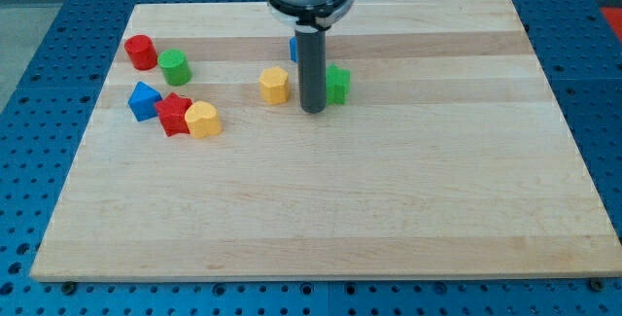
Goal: Move the red star down a bit
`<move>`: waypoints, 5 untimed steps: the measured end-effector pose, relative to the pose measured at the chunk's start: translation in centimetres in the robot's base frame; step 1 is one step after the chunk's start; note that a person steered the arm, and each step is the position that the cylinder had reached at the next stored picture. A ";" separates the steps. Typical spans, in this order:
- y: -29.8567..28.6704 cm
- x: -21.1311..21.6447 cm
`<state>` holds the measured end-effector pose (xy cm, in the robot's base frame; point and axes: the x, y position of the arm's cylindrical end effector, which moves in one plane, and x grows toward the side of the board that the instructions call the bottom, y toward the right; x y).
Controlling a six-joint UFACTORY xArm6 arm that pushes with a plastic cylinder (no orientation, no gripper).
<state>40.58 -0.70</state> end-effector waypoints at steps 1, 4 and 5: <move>-0.1 0.4; -10.2 1.9; -11.3 1.4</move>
<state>41.99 -12.03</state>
